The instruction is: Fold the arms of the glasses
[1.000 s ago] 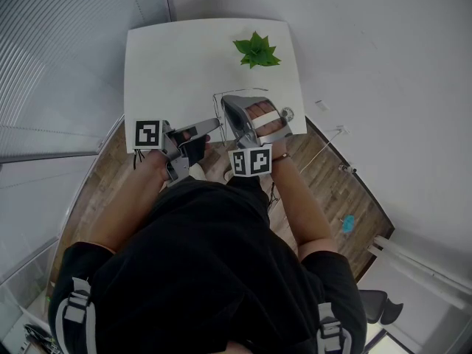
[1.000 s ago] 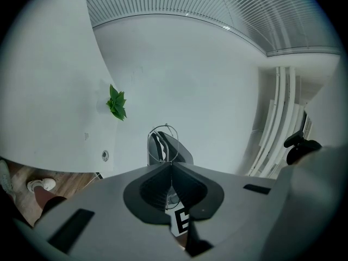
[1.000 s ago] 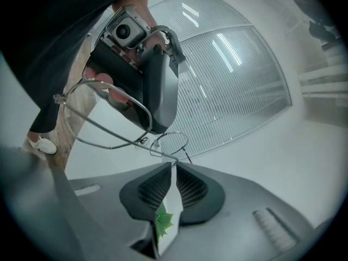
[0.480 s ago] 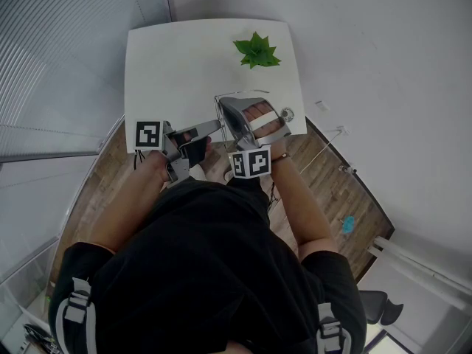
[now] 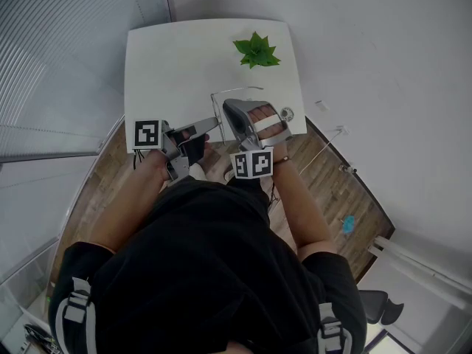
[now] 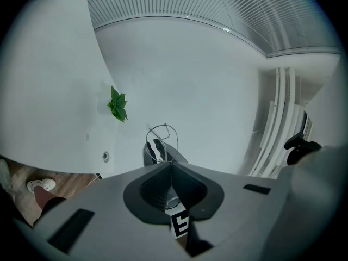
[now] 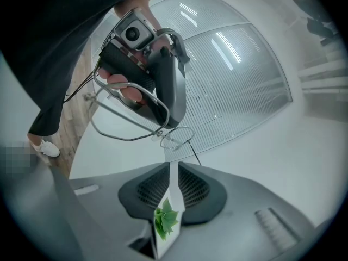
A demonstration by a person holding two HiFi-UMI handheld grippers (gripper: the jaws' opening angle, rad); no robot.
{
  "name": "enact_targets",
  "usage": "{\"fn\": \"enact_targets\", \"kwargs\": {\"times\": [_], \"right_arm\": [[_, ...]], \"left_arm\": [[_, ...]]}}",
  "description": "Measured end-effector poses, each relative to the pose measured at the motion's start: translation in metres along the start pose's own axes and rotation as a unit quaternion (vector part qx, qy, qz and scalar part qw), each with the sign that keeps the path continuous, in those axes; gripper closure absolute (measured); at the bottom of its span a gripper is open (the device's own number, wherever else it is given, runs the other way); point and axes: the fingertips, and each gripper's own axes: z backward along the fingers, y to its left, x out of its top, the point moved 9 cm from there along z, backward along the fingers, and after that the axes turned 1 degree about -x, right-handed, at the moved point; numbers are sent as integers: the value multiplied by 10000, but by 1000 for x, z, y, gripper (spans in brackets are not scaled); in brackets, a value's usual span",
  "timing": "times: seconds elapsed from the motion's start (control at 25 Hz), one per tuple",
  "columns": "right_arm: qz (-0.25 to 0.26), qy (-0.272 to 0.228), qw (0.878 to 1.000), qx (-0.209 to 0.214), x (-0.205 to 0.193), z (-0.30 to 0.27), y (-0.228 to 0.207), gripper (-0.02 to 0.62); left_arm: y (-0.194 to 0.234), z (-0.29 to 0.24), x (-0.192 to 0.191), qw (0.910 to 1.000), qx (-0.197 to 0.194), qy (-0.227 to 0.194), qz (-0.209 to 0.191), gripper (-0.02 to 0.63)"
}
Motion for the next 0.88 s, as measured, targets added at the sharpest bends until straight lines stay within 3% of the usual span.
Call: {"fn": "enact_targets", "kwargs": {"times": [0.32, 0.56, 0.88], "right_arm": [[-602, 344, 9965, -465, -23, 20, -11, 535], [-849, 668, 9901, -899, -42, 26, -24, 495], [-1003, 881, 9865, -943, -58, 24, -29, 462]], "left_arm": [[1, 2, 0, 9999, 55, -100, -3, 594], [2, 1, -1, 9999, 53, -104, -34, 594], [3, 1, -4, 9999, 112, -121, -36, 594]]}}
